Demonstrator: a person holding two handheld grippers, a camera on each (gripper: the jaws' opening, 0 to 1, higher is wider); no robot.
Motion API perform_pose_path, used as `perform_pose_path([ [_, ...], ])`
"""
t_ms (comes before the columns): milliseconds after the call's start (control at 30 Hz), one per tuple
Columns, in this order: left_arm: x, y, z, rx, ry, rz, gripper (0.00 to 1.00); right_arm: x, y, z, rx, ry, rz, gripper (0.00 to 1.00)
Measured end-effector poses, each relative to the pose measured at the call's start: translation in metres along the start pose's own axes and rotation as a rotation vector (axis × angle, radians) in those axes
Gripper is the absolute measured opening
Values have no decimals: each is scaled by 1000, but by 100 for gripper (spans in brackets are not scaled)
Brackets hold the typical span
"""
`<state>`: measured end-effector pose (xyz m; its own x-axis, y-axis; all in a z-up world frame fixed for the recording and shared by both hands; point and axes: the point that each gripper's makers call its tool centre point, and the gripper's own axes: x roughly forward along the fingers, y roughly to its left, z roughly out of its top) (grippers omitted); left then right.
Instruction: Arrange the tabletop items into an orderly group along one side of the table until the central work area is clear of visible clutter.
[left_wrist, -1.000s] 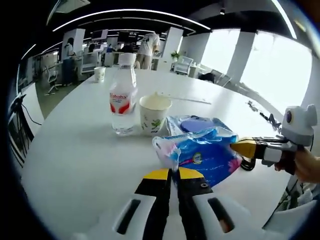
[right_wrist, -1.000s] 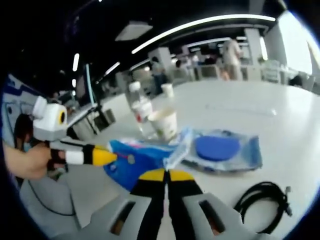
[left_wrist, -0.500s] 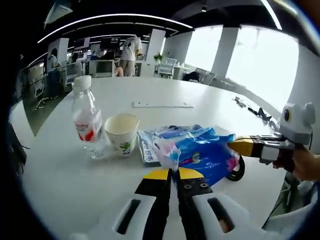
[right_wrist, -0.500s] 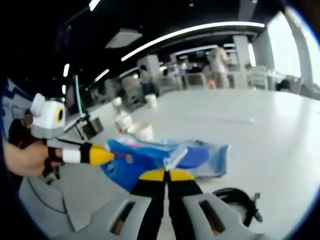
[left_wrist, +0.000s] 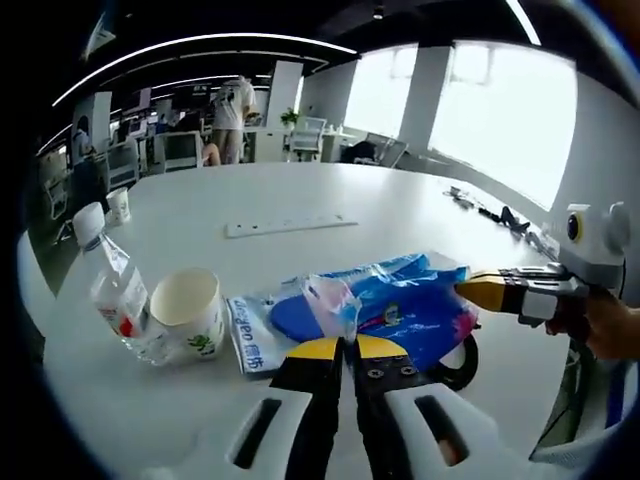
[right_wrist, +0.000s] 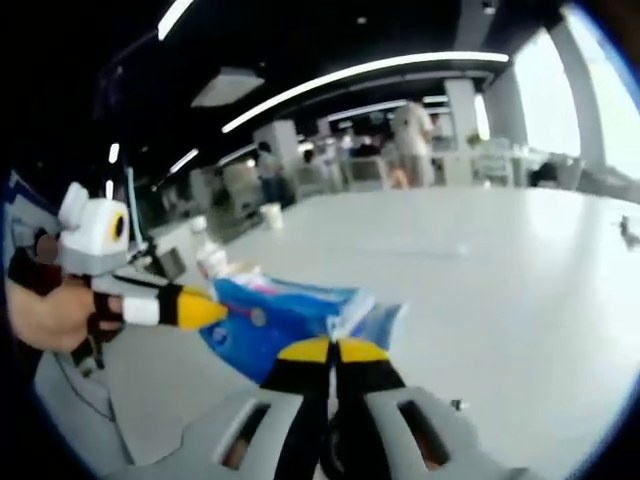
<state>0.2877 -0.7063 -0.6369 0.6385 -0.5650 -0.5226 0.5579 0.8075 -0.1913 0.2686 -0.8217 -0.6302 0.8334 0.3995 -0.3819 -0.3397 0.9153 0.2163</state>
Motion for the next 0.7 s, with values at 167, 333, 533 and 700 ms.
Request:
perform_pose_path([
  [167, 14, -9, 7, 14, 8, -14, 3, -2, -14, 2, 4, -8, -19, 0],
  [333, 29, -20, 13, 39, 16, -34, 3, -6, -36, 5, 7, -17, -52, 0],
  [533, 49, -38, 21, 61, 22, -64, 3, -12, -61, 10, 10, -30, -88, 0],
  [700, 61, -45, 23, 68, 29, -80, 3, -15, -73, 11, 13, -35, -103, 0],
])
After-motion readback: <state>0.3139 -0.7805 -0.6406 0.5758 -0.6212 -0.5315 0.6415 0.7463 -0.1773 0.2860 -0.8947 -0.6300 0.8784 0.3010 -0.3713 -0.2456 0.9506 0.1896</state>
